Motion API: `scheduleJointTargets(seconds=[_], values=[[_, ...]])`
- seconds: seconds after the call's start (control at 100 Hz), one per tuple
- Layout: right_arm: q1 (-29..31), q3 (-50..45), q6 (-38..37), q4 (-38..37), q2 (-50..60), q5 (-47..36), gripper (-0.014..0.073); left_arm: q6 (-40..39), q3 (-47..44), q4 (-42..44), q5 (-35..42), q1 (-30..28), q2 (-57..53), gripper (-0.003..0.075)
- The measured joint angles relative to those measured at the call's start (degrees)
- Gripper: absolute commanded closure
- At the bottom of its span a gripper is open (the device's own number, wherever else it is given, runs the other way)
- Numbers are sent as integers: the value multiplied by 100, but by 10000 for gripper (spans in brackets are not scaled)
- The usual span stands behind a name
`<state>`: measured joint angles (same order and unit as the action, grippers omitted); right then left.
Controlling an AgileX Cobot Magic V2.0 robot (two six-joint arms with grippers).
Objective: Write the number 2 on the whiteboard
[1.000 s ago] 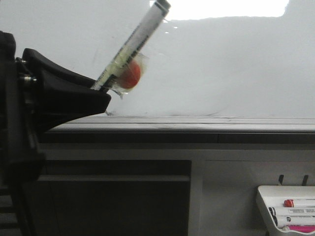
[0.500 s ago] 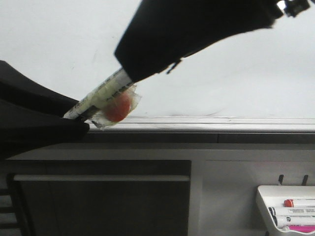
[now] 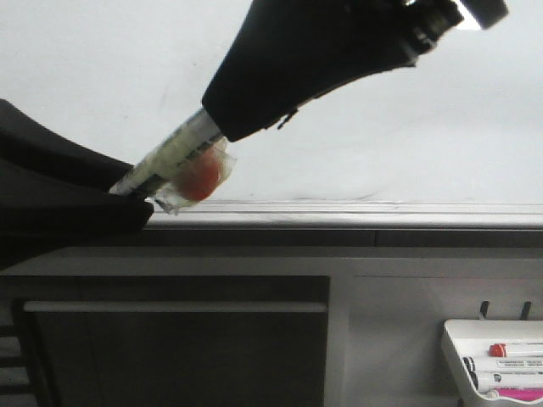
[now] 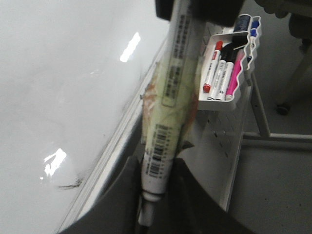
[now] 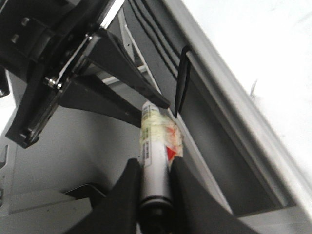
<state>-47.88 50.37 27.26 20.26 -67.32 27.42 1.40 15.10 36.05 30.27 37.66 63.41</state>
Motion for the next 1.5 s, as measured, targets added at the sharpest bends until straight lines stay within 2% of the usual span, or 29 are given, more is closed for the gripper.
scheduleJointTargets(seconds=[0.15, 0.2, 0.25, 0.35, 0.45, 0.52, 0.66, 0.82, 1.24, 1.5], values=[[0, 22, 0, -108, 0, -338, 664, 122, 0, -789, -66, -11, -293, 409], [21, 22, 0, -137, 0, -472, 664, 122, 0, -1151, -154, -40, -464, 351], [74, 32, 0, -151, 0, -498, 664, 122, 0, -1625, -237, -104, -667, 323], [243, 66, 0, -172, 0, -477, 664, 122, 0, -2205, -445, -319, -1138, 323], [502, 183, 0, -172, 0, -449, 664, 112, 0, -2402, -627, -592, -1607, 356], [727, 308, 0, -175, 0, -449, 664, 112, 0, -2457, -667, -752, -1850, 435], [1123, 595, 0, -175, -73, -334, 664, 112, 0, -2507, -667, -916, -2095, 735], [1373, 855, 0, -185, -402, -88, 664, 112, 0, -2507, -667, -929, -2097, 739], [1444, 1508, -10, -337, -1093, -77, 664, 112, 0, -2507, -667, -929, -2097, 739], [1970, 1696, -43, -370, -932, 154, 662, 112, 0, -2507, -657, -929, -2097, 739]])
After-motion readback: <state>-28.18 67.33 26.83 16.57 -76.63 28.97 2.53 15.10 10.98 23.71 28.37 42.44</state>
